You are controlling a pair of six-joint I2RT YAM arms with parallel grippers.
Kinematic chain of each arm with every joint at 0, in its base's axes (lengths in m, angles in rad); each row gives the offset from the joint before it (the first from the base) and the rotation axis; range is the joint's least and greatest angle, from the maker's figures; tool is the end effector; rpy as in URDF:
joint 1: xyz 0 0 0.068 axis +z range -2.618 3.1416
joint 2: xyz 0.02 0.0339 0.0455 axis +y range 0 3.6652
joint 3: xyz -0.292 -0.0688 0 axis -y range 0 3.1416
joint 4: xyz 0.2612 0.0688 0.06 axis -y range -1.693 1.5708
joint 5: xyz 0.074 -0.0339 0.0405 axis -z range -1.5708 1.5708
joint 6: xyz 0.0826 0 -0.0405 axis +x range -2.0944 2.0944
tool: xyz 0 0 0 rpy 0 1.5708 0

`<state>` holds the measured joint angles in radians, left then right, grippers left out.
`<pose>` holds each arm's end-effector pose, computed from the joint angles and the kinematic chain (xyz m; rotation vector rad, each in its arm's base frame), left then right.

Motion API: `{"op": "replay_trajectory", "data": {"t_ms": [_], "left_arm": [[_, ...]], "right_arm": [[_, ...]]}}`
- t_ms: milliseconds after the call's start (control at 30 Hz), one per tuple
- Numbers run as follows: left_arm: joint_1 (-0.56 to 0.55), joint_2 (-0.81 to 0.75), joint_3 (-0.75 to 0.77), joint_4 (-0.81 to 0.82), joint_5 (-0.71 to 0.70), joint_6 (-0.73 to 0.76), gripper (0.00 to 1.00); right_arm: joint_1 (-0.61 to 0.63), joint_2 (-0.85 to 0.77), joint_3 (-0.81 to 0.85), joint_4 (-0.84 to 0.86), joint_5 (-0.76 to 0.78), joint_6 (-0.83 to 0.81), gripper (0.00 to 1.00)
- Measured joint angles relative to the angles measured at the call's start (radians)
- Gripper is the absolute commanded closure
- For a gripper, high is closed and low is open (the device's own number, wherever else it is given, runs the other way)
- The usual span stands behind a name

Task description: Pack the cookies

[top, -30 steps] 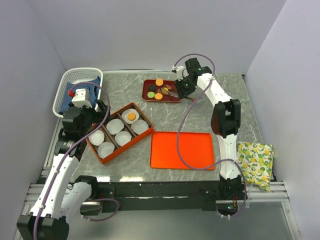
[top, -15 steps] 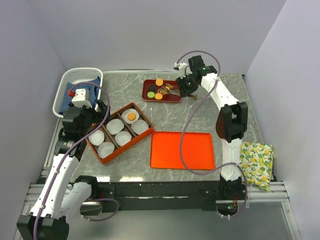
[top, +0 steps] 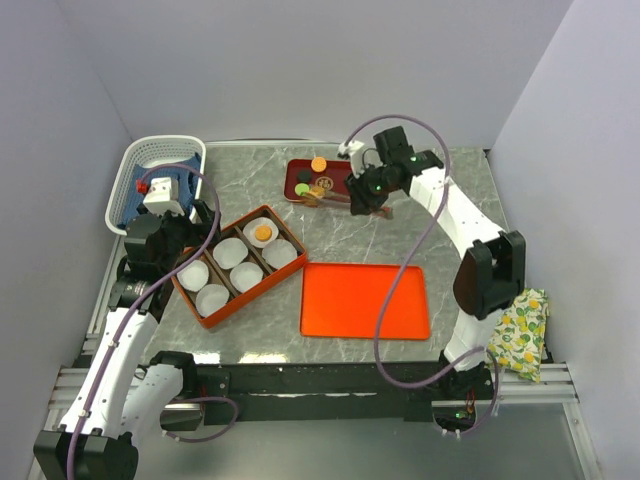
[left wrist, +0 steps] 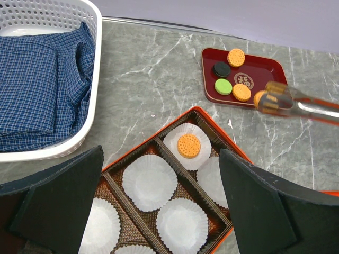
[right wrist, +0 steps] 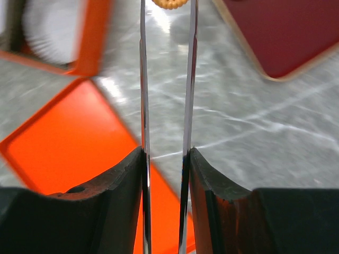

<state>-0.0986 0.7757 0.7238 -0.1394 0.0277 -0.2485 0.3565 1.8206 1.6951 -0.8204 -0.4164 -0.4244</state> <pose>0.2279 -0.0248 0.3346 -0.1124 1.7666 -0.2763 0.4066 0.1871 0.3020 -1.0926 2.2132 0.4929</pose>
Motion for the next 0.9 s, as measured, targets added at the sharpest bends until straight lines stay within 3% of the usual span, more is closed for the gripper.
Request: {"op": "replay_trajectory", "data": {"t_ms": [300, 900], "left_arm": [[0.000, 0.000, 0.000, 0.000, 0.000, 0.000, 0.03], [0.000, -0.002, 0.000, 0.000, 0.001, 0.000, 0.04]], "right_arm": [[0.165, -0.118, -0.119, 0.003, -0.067, -0.095, 0.77], [0.273, 0.064, 0.002, -0.095, 0.033, -0.154, 0.72]]}}
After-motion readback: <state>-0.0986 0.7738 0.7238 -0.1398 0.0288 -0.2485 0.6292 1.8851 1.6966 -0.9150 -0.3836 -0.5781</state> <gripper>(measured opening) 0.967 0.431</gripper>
